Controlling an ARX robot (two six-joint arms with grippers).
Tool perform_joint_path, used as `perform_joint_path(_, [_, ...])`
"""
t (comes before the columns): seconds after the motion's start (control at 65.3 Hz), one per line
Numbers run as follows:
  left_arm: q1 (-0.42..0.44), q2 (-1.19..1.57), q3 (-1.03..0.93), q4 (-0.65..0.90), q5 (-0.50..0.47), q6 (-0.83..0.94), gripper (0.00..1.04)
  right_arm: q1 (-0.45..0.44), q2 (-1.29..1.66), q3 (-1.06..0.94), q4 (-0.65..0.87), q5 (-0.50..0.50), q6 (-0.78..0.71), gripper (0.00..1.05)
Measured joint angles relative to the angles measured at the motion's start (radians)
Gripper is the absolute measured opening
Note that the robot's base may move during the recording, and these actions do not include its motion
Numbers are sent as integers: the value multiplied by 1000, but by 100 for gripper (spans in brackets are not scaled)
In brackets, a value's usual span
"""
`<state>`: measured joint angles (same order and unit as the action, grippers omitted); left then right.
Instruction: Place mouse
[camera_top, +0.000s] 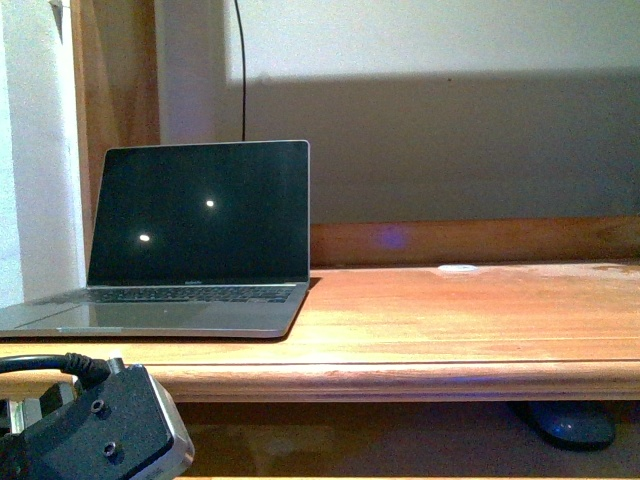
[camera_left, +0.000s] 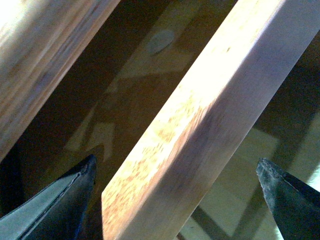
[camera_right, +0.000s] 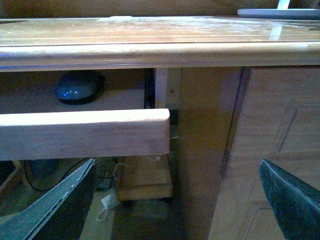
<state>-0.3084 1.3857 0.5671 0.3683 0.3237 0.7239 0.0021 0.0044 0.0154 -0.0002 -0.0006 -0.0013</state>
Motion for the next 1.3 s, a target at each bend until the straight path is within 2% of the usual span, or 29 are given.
perform_joint_path(0.122, [-91, -83, -45, -43, -54, -127, 97, 0, 0, 0, 0, 0, 0, 97])
perform_joint_path(0.459, [-290, -211, -78, -180, -167, -343, 97, 0, 0, 0, 0, 0, 0, 97])
perform_joint_path(0.581, [-329, -238, -78, -205, -176, -403, 97, 0, 0, 0, 0, 0, 0, 97])
perform_joint_path(0.903, [-335, -281, -59, -225, -197, -586, 97, 0, 0, 0, 0, 0, 0, 97])
perform_joint_path(1.086, [-273, -328, -3, -222, -278, -819, 97, 0, 0, 0, 0, 0, 0, 97])
perform_joint_path(1.301, [-219, -428, 37, -229, -354, -921, 97, 0, 0, 0, 0, 0, 0, 97])
